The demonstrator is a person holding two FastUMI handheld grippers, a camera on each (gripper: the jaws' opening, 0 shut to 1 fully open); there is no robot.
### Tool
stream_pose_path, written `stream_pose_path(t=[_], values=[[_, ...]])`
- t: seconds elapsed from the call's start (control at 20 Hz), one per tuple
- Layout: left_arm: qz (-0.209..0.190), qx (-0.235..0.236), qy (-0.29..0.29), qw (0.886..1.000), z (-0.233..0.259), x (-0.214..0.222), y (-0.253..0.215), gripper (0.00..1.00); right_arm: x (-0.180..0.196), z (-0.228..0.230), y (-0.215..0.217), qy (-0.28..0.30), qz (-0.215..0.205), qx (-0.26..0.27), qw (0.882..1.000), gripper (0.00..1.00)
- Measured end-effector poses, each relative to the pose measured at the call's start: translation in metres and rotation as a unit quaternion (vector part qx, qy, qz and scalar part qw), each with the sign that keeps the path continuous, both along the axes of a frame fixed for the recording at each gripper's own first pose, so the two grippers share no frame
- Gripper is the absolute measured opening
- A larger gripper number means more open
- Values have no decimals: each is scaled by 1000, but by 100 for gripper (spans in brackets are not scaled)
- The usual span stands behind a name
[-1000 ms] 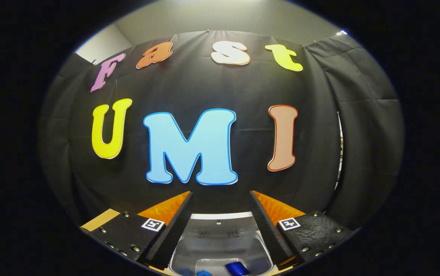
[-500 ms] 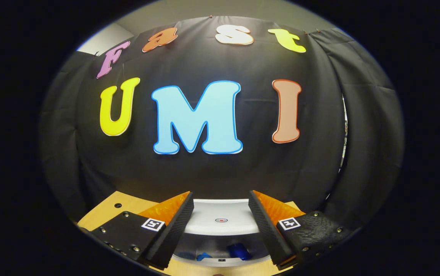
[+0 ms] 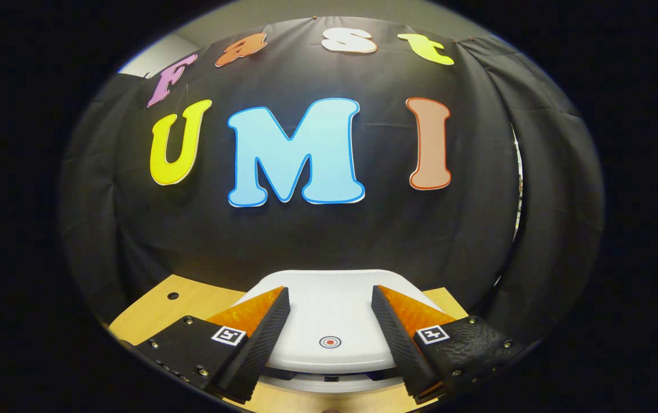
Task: Press the lid of the desktop garbage bin to open it, pick up the crumpled paper on the desktop and throw it into the bin, then pick up the pop can on the desktop and drop it into the bin, and finally close the garbage bin lid.
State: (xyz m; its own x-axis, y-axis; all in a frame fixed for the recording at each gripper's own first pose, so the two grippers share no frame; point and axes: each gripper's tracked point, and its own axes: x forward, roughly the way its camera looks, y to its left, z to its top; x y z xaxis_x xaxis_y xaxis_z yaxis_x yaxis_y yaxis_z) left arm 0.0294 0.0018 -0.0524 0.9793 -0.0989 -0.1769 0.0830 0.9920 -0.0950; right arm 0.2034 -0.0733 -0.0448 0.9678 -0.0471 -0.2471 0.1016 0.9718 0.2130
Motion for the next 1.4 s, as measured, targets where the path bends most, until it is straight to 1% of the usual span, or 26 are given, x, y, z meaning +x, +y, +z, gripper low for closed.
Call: stream_pose_path(t=[0.15,0.3,0.6,0.75,0.9,1.0,1.05,1.25,1.4], values=[[-3,0,3,1000,-3,2,-1,95,-2,-8,2,-13,-1,-8,1000,93],[-6,2,3,1000,-4,2,-3,95,-3,-19,5,-11,0,-16,1000,94],[-2,-2,5,1000,-5,0,1,96,-4,-21,5,-39,-14,-25,999,94],[2,-3,8,1000,-8,1,3,96,-4,-21,6,-67,-19,-28,997,94],[3,1,9,1000,-8,1,3,95,-4,-27,7,-65,-19,-39,997,95],[6,2,10,1000,-6,2,2,95,-5,-29,6,-72,-21,-28,997,96],[7,3,11,1000,-6,3,1,95,-4,-26,5,-85,-23,-29,996,95],[9,9,3,1000,3,-2,-7,96,-3,-28,6,-82,-24,-26,996,95],[20,8,-2,1000,7,-13,-14,95,-4,-28,6,-84,-25,-26,996,95]])
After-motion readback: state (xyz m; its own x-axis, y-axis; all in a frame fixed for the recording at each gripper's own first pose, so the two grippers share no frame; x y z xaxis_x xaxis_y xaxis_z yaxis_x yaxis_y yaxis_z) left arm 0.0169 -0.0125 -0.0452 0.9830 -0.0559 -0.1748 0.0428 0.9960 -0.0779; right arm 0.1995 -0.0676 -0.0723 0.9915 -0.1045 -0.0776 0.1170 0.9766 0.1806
